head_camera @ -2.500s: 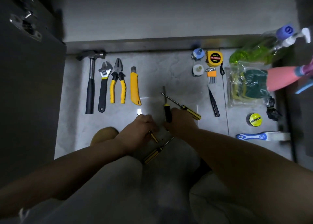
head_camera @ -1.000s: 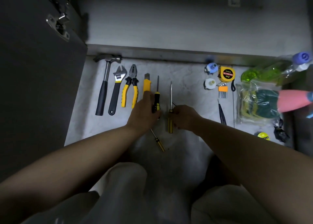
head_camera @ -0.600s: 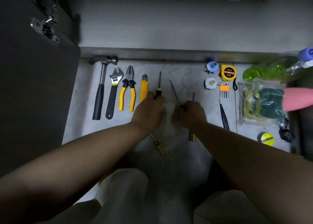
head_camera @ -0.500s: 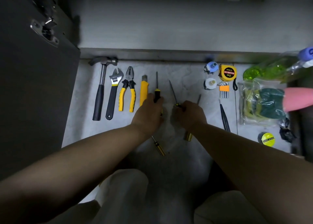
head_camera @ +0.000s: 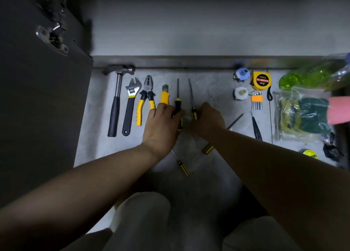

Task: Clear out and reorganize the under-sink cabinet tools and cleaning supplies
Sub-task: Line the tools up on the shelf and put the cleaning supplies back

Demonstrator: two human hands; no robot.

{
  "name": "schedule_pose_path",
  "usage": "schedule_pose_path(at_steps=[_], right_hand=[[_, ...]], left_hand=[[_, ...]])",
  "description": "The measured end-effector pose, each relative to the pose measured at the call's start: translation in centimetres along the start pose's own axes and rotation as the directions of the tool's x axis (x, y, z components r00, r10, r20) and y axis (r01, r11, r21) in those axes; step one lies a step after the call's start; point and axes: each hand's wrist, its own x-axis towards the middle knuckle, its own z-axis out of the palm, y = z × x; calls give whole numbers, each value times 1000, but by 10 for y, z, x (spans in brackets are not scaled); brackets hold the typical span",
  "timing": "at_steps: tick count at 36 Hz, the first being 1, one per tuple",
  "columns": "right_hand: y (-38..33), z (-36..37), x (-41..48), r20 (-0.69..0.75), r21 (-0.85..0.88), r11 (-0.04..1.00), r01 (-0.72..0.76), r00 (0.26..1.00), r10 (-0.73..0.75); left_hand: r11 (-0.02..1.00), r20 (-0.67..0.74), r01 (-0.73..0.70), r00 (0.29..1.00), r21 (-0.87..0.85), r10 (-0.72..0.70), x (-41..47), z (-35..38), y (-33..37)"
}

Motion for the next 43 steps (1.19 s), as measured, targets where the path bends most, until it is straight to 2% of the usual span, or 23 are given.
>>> schedule_pose_path(at_steps=[7,22,25,29,33,37,43], right_hand=[[-3,4,-1,-28,72,997,10,1000,-8],[8,6,-3,-62,100,994,49,997,-43],[19,8,-10,-103,42,994,100,990,-95],[50,12,-35,-166,-129,982,139,973,-159],[80,16,-59,-97,-231,969,83,989,-108],[94,21,-69,14,-146,985,95,995,-94],[85,22,-65,8,-89,980,177,984,-177]], left_hand=[[1000,-26,-1,1000,-3,1,0,1,0],[999,-54,-3,999,-41,1,-3,9,-3],[999,-60,3,998,-53,-6,-5,11,-3],[997,-79,13,997,-80,-19,-9,11,-2],[996,-87,9,996,-92,-17,-17,10,0],[994,-57,15,998,-112,-21,-20,5,2],[986,-112,-34,994,-163,15,-28,1,2]])
